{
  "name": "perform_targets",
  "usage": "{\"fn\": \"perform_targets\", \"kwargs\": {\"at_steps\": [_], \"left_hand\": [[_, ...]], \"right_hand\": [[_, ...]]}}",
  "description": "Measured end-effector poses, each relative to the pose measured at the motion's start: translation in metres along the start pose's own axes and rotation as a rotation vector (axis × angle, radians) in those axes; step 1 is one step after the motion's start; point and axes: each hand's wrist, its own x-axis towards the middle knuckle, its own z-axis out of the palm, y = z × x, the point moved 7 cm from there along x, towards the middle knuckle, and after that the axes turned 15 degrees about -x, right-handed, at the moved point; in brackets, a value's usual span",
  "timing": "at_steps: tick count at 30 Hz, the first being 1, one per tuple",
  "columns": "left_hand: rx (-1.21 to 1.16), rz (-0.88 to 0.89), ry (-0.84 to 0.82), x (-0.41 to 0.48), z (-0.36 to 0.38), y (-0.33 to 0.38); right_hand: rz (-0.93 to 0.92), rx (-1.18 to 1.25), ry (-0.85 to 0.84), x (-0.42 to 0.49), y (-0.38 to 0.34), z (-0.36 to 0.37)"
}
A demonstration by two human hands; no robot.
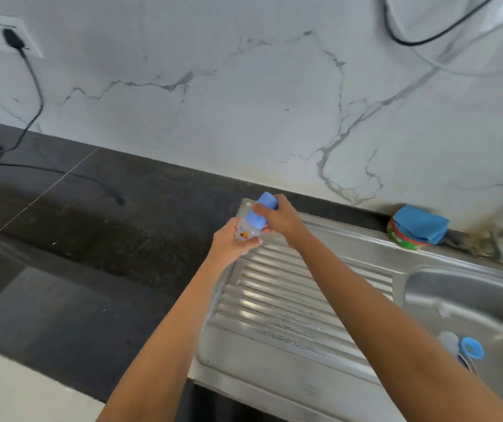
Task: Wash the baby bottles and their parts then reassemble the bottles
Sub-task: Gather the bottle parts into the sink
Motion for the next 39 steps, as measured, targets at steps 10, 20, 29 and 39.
{"fn": "perform_targets", "kwargs": {"at_steps": [10, 20, 29, 39], "left_hand": [[-0.167, -0.289, -0.459, -0.041, 0.204, 0.010], [-0.504, -0.694, -0.704, -0.105, 0.354, -0.013], [-0.159, -0.534, -0.665, -0.111, 0.406, -0.060], [0.172, -0.297, -0.589, -0.091, 0.450, -0.054]], "right_hand": [[0.238, 0.093, 0.297, -0.063, 0.126, -0.169], [0.512, 0.733, 0.569, -0.131, 0.261, -0.278], [1.005, 0.217, 0.254, -0.223, 0.371, -0.314], [0.593, 0.263, 0.142, -0.190, 0.323, -0.334]]}}
